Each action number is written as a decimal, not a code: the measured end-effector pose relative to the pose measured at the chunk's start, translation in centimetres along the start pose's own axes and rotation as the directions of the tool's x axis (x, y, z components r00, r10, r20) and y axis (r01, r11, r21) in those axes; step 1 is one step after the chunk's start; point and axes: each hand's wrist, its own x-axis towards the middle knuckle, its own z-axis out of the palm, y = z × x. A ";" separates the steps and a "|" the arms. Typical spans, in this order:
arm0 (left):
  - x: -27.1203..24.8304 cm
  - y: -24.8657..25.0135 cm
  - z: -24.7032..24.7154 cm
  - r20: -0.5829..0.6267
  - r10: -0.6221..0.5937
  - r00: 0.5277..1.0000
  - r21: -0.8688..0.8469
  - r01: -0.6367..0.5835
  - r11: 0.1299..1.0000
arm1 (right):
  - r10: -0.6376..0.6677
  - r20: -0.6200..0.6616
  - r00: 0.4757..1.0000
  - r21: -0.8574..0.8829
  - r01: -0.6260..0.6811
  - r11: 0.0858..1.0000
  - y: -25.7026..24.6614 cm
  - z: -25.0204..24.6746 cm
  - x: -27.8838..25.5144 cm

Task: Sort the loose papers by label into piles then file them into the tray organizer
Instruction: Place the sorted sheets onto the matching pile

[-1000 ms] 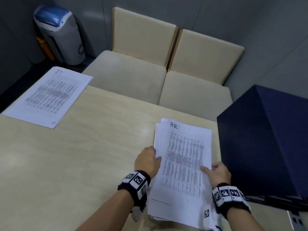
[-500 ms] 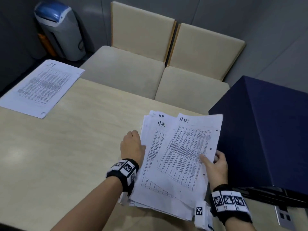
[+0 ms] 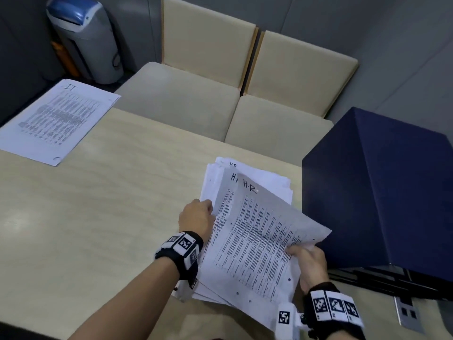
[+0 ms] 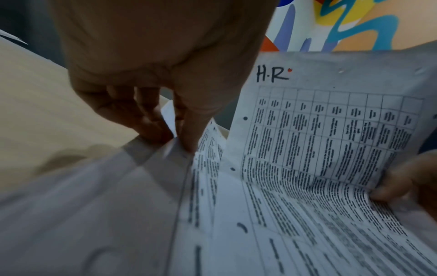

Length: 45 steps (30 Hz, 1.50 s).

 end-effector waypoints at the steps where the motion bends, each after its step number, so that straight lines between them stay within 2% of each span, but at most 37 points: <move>1: -0.2 -0.3 -0.2 -0.027 0.034 0.999 -0.060 -0.036 0.998 | -0.013 0.015 1.000 0.027 0.013 1.000 -0.1 0.0 -0.2; 4: -0.6 -1.2 -0.8 -0.097 0.093 0.991 -0.208 -0.111 0.972 | -0.058 0.044 0.997 0.088 0.054 0.995 -0.3 0.1 -0.9; 5: -0.6 -1.6 -1.1 -0.121 0.108 0.987 -0.199 -0.131 0.971 | -0.071 0.045 0.996 0.100 0.066 0.993 -0.4 0.2 -1.0; 7: -0.7 -1.9 -2.2 -0.133 0.128 0.983 0.003 -0.129 0.992 | -0.092 0.059 0.994 0.125 0.084 0.989 -0.5 0.5 -1.4; 9: -0.9 -1.7 -3.3 -0.159 0.155 0.975 0.194 -0.123 0.973 | -0.107 0.064 0.992 0.149 0.097 0.984 -0.6 0.8 -1.4; 12: -0.8 -1.2 -4.0 -0.167 0.298 0.940 0.245 -0.253 0.936 | -0.121 0.078 0.990 0.181 0.106 0.978 -1.3 1.2 -1.8; 15: -0.5 -1.2 -4.0 -0.081 0.378 0.922 0.113 -0.368 0.923 | -0.133 0.090 0.987 0.201 0.113 0.973 -1.8 1.6 -2.3; 18: -0.6 -1.6 -3.8 -0.111 0.377 0.920 -0.169 -0.391 0.905 | -0.114 0.087 0.990 0.239 0.090 0.967 -1.8 1.7 -1.9; 20: -0.9 -1.8 -3.7 -0.119 0.352 0.928 -0.338 -0.371 0.865 | -0.088 0.114 0.990 0.275 0.054 0.960 -1.5 1.9 -1.3; 23: -0.9 -1.7 -3.7 -0.024 0.310 0.950 -0.524 -0.276 0.806 | -0.089 0.131 0.987 0.301 0.046 0.952 -1.5 2.1 -0.7; 26: -0.6 -1.4 -3.4 0.037 0.224 0.974 -0.618 -0.154 0.771 | -0.067 0.085 0.994 0.298 0.039 0.954 -1.4 2.4 -0.5; 30: 0.3 -0.8 -2.3 -0.020 0.062 0.998 -0.399 -0.065 0.915 | -0.035 0.001 0.999 0.304 0.034 0.952 -0.8 2.4 -0.1; 33: 0.7 -0.1 -1.5 0.088 -0.074 0.993 -0.339 0.100 0.936 | -0.032 0.111 0.993 0.395 -0.015 0.919 -0.5 2.3 -0.8; 36: 0.5 0.7 -1.3 0.191 -0.085 0.978 -0.249 0.132 0.960 | -0.033 0.192 0.981 0.417 -0.051 0.907 -0.8 2.4 -1.2; 39: 0.4 0.9 -0.7 0.112 -0.039 0.993 -0.101 0.051 0.994 | -0.005 0.182 0.983 0.368 -0.063 0.928 -1.0 2.3 -1.1; 42: 0.4 1.3 -0.3 0.041 -0.047 0.998 -0.122 0.052 0.991 | 0.044 0.154 0.987 0.340 -0.095 0.936 -1.2 2.2 -0.9; 45: 0.5 1.6 -0.9 0.145 -0.110 0.983 -0.109 0.127 0.986 | 0.084 0.159 0.984 0.350 -0.136 0.927 -0.8 2.4 -0.7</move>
